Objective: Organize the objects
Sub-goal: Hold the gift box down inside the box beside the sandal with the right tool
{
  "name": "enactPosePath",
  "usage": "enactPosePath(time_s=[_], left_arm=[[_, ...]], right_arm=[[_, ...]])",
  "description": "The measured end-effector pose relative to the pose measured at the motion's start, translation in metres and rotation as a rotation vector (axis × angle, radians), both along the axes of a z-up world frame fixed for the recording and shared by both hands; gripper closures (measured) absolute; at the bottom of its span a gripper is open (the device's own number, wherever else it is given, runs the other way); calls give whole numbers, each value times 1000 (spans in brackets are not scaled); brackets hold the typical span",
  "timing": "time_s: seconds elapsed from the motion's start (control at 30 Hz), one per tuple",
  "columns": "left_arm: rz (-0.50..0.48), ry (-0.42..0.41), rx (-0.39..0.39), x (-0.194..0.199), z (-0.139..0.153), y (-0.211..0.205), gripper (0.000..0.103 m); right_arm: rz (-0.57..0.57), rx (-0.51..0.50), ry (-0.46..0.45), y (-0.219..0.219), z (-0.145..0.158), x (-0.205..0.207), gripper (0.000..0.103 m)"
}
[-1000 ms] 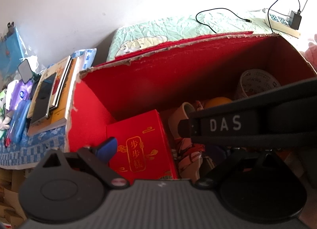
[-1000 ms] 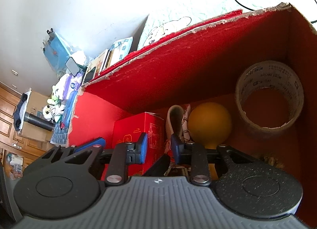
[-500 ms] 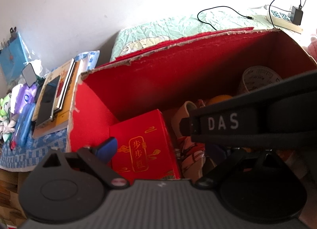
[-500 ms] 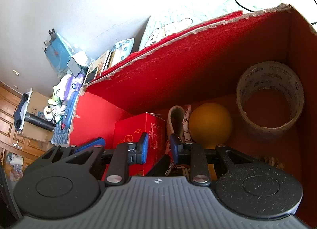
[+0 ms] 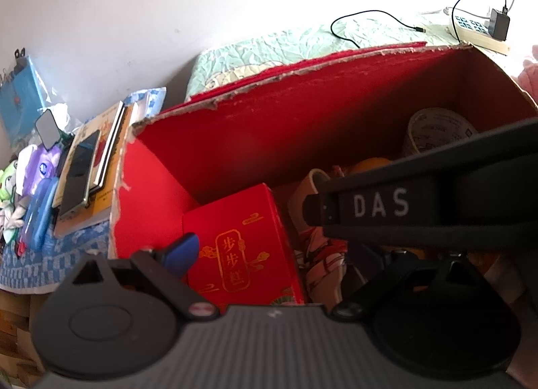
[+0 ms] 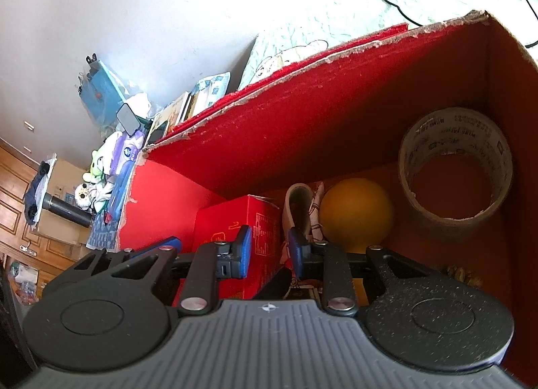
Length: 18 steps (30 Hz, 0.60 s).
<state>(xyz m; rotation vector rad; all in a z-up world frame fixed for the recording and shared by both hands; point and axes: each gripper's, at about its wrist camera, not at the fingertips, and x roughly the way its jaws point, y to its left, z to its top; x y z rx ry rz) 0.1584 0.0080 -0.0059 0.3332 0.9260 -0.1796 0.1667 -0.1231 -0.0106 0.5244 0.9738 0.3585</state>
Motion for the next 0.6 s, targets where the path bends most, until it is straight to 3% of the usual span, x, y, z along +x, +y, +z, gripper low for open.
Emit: enactPosePath(time_s=[0.6], left_arm=[[-11,-3,2,3,0,-1,8]], right_arm=[[-18,1,-65,-2,5,-4,75]])
